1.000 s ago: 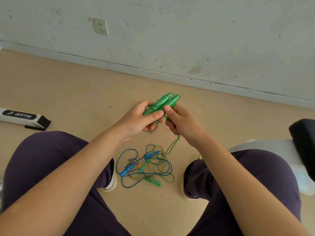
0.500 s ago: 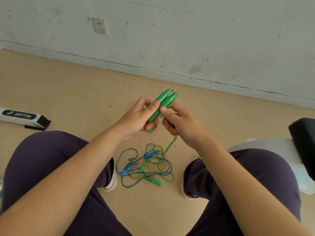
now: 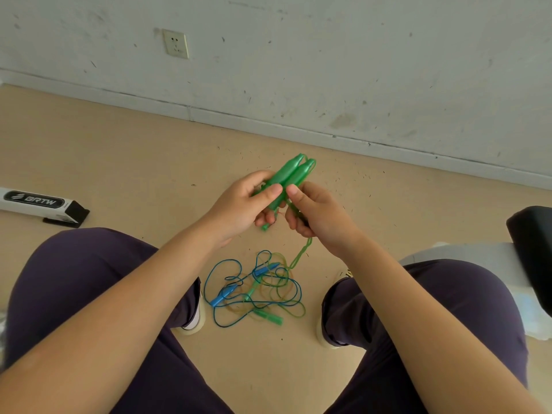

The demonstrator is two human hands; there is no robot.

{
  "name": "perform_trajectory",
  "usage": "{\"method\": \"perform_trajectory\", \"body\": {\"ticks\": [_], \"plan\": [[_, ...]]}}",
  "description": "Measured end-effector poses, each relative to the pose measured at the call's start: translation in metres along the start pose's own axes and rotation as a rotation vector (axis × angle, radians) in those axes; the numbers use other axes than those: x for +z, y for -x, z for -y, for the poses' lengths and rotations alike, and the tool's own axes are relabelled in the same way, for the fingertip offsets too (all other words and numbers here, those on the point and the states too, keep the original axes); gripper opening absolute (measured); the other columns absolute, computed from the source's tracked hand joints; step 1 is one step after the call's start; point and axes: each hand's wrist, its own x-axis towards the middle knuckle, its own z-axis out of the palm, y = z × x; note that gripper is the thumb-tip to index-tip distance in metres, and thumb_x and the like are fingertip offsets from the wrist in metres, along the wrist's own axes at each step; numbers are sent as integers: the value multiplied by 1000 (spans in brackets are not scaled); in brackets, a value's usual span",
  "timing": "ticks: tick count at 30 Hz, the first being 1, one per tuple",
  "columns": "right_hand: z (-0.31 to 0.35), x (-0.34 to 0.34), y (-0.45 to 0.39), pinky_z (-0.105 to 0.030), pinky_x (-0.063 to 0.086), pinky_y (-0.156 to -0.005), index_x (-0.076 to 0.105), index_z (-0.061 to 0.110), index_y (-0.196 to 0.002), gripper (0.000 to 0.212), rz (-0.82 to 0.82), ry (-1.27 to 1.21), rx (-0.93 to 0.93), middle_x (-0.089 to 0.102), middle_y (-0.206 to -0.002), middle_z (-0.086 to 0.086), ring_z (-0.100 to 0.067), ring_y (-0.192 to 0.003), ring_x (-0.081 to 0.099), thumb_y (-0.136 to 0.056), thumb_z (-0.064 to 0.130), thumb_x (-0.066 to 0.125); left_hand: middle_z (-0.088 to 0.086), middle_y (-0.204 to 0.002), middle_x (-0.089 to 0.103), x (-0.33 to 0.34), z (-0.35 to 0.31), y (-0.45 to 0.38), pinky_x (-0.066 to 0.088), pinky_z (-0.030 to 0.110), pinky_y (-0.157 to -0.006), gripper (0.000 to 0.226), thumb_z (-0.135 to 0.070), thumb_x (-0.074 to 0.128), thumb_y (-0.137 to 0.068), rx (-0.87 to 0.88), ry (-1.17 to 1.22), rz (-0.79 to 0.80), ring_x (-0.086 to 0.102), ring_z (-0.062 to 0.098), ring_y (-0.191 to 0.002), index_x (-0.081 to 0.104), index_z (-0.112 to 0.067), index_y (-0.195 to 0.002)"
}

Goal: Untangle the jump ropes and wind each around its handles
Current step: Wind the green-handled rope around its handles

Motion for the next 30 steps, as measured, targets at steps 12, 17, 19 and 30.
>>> {"method": "perform_trajectory", "body": {"ticks": [12, 17, 19, 30], "plan": [[9, -1, 3, -13, 30, -41, 61, 11, -84, 25, -11, 299, 40, 47, -39, 16, -2, -38, 37, -98, 32, 58, 11, -76, 70, -6, 10, -5, 40, 20, -46, 16, -21, 60, -98, 47, -280, -185, 53, 10, -47, 69, -17, -111], [12, -18, 3, -16, 33, -52, 67, 10, -85, 13, -35, 311, -148, 51, -57, 10, -2, -50, 38, -96, 14, 61, 5, -69, 68, -23, 7, -8, 36, 20, -42, 16, -23, 66, -95, -107, -248, -122, 46, 10, -43, 71, -22, -110], [11, -21, 1, -19, 38, -59, 70, 15, -85, 10, -79, 355, -227, 57, -70, 0, -7, -60, 46, -93, 13, 64, 3, -66, 66, -21, 3, -4, 34, 20, -40, 14, -22, 67, -94, -166, -227, 63, 45, 11, -45, 71, -26, -106], [2, -11, 0, -15, 45, -62, 75, 16, -86, 6, -114, 211, -168, 69, -76, 3, -2, -65, 58, -88, 13, 71, 8, -73, 67, -14, 1, 0, 46, 24, -43, 21, -17, 65, -94, -198, -172, 326, 56, 13, -47, 66, -17, -115]]}}
